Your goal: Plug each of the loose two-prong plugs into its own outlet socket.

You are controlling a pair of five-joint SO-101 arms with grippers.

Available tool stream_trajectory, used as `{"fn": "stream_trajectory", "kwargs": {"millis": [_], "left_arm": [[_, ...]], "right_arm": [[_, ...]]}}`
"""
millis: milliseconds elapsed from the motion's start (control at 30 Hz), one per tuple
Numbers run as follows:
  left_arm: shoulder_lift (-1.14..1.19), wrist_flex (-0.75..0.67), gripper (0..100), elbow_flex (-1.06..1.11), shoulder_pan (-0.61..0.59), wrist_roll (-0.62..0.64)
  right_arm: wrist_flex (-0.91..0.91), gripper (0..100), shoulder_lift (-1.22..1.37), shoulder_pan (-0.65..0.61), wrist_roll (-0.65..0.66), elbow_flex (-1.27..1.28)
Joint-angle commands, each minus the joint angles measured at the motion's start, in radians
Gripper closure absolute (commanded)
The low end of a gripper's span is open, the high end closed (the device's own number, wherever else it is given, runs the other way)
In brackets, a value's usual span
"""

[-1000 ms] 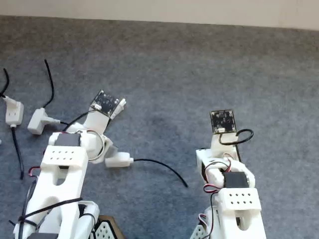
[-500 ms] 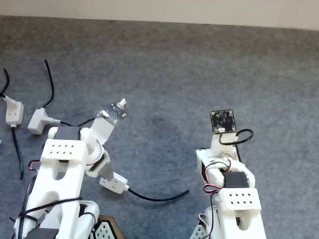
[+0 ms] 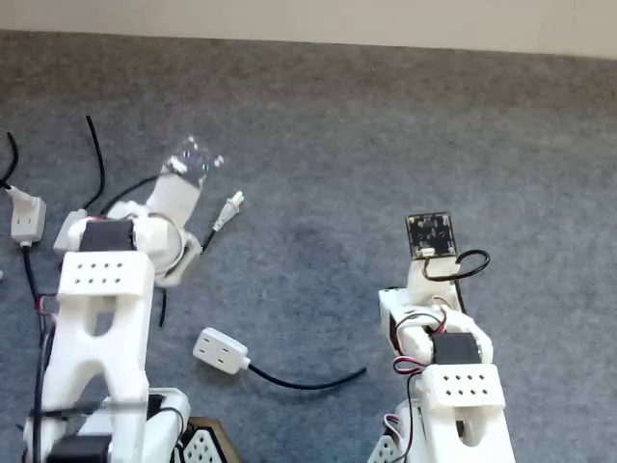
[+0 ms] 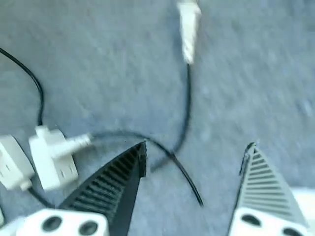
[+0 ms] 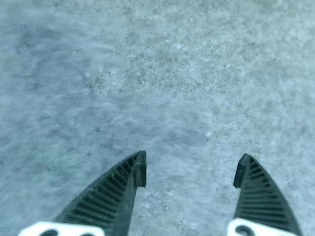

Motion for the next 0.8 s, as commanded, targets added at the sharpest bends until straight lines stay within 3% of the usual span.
{"fn": "stream_trajectory", "kwargs": {"millis": [0, 167, 400, 767], "left_arm": [[0.189, -0.14, 69, -0.108, 0.058, 0.051], [0.542, -0.163, 70, -0.364, 0.079, 0.123], [0.946, -0.127, 79, -0.714, 0.081, 0.129], [1.184, 0.124, 82, -1.004, 0.17, 0.126]], "right_arm": [[-0.018, 71.7, -0.015, -0.025, 0.011, 0.01], [-0.018, 71.7, -0.015, -0.025, 0.011, 0.015], [-0.018, 71.7, -0.019, -0.025, 0.011, 0.015], [-0.018, 71.7, -0.019, -0.025, 0.011, 0.015]]}}
